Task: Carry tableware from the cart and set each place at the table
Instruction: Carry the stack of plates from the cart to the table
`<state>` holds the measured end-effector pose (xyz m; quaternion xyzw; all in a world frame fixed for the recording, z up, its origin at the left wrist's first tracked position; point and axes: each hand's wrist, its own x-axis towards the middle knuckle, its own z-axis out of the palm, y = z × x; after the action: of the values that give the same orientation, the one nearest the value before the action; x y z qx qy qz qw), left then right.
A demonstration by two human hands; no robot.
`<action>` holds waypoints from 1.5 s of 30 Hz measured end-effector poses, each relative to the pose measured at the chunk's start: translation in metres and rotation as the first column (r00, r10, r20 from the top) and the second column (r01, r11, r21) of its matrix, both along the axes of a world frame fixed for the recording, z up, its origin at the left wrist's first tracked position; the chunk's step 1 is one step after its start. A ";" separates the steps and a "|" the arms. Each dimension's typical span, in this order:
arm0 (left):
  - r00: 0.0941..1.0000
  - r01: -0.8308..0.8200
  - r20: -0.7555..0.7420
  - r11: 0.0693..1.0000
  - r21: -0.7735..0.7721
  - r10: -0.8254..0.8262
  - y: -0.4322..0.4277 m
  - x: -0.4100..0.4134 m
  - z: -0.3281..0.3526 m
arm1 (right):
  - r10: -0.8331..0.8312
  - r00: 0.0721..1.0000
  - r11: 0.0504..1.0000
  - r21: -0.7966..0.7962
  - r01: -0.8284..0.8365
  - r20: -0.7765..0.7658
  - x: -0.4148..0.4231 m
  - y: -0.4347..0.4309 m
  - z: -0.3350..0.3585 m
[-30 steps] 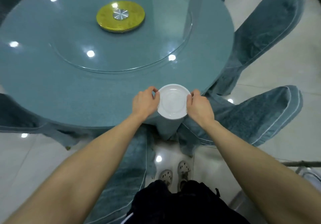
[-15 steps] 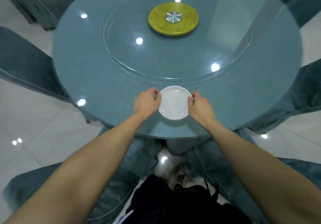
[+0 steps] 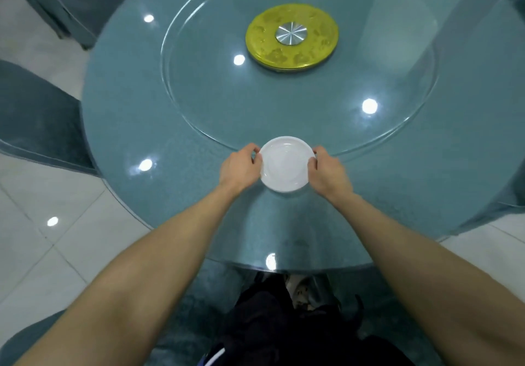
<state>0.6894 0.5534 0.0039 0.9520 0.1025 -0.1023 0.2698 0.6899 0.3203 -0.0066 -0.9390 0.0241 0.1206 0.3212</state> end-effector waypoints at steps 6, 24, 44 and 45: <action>0.998 0.015 -0.060 0.998 -0.053 -0.018 0.007 0.063 -0.012 | -0.023 1.000 1.000 -0.021 0.023 -0.020 0.058 0.010 -0.008; 0.990 0.061 -0.126 0.998 -0.022 -0.063 0.020 0.151 -0.040 | -0.074 0.997 0.996 -0.041 0.074 -0.006 0.140 0.022 -0.030; 0.992 0.110 0.043 0.985 0.132 -0.117 0.004 0.145 -0.024 | -0.123 0.992 0.975 -0.187 0.124 0.020 0.106 0.000 -0.024; 0.988 0.137 0.056 0.983 0.120 -0.144 -0.001 0.147 -0.022 | -0.146 0.989 0.972 -0.181 0.148 0.024 0.102 -0.005 -0.022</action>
<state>0.8362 0.5524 -0.0178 0.9736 0.0321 -0.0842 0.2096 0.7919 0.3155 -0.0290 -0.9607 0.1030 0.0888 0.2420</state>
